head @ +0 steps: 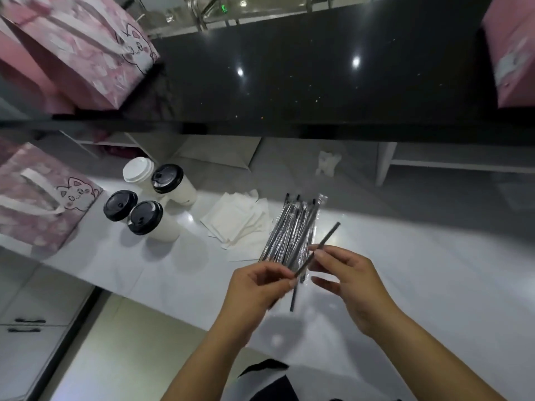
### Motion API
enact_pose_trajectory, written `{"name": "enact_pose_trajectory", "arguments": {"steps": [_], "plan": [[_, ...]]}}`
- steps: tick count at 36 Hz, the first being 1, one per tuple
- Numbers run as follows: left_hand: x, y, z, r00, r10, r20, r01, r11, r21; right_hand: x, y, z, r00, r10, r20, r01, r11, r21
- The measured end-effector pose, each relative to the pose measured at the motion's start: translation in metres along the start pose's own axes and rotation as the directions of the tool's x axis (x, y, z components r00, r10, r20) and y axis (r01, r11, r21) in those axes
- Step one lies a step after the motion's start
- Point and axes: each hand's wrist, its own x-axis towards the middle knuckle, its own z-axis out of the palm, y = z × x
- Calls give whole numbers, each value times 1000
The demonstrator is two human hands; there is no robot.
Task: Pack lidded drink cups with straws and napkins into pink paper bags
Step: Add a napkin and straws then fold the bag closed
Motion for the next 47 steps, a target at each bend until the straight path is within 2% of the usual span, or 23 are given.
{"name": "enact_pose_trajectory", "arguments": {"steps": [6,12,19,27,29,31,33,35,38,40,43,47], "plan": [[6,-1,-1,986,37,161,-53,994,94,3,-11,-4,999,-24,-44,25,1000,15],[19,-3,-13,941,9,337,-67,984,163,9,-8,-3,992,-3,-129,12,998,68],[35,-12,-37,891,-20,454,-97,967,234,13,0,8,982,-4,-190,20,996,82],[60,-24,-74,835,-26,550,-113,970,216,15,0,32,972,-47,-229,51,999,12],[71,-26,-86,878,4,478,-92,983,161,15,-1,36,961,-94,-258,85,995,-45],[88,-29,-99,956,39,291,-77,990,121,14,-3,38,946,-141,-291,109,987,-121],[109,-33,-112,992,98,82,-114,966,231,14,-3,39,933,-172,-316,108,971,-212],[131,-39,-124,987,157,-37,-128,903,411,14,-1,40,921,-180,-346,80,955,-285],[165,-49,-139,974,194,-116,-93,812,576,13,4,43,906,-185,-380,53,941,-333],[181,-52,-144,974,174,-146,-45,778,627,13,8,45,899,-190,-394,43,935,-353],[192,-51,-149,972,134,-193,1,818,575,12,13,47,890,-190,-414,31,932,-362],[193,-48,-152,956,164,-242,-33,883,468,10,20,49,885,-197,-422,36,932,-360]]}}
